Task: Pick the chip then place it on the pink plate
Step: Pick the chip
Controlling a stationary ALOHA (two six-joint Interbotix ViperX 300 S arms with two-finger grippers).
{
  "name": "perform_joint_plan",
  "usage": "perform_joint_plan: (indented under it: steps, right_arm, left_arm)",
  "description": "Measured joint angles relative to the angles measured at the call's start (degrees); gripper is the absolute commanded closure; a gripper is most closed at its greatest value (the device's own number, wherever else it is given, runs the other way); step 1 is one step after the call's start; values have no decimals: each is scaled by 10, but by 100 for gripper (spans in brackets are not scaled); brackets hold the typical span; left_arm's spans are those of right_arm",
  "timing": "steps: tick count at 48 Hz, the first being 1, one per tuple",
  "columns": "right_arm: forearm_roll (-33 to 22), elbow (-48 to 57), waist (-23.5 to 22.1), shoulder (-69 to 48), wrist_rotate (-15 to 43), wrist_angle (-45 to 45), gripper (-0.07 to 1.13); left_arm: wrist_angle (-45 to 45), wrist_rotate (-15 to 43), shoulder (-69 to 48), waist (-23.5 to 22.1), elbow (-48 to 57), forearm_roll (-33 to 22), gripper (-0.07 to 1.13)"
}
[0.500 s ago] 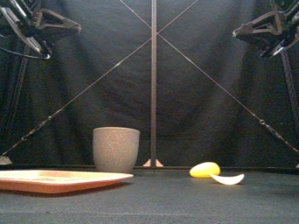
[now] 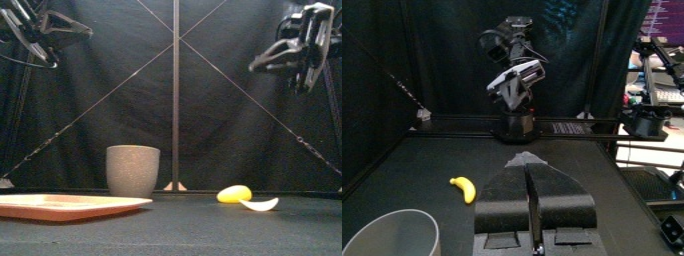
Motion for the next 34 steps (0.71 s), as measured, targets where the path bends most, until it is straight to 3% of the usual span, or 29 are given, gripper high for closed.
perform_joint_plan:
  steps: [4,8,22,34]
  right_arm:
    - [39,16,17,16,69,1,13]
    - [50,26,38,34,129,2,-4]
    - [50,40,83,81,281,4,2]
    - [76,33,89,219,373,2,2]
  left_arm:
    - [-1,1,1,1,6,0,106]
    - [-2,3,1,4,11,0,106]
    - [-3,3,1,19,19,0,106]
    - [-3,0,1,19,30,0,106]
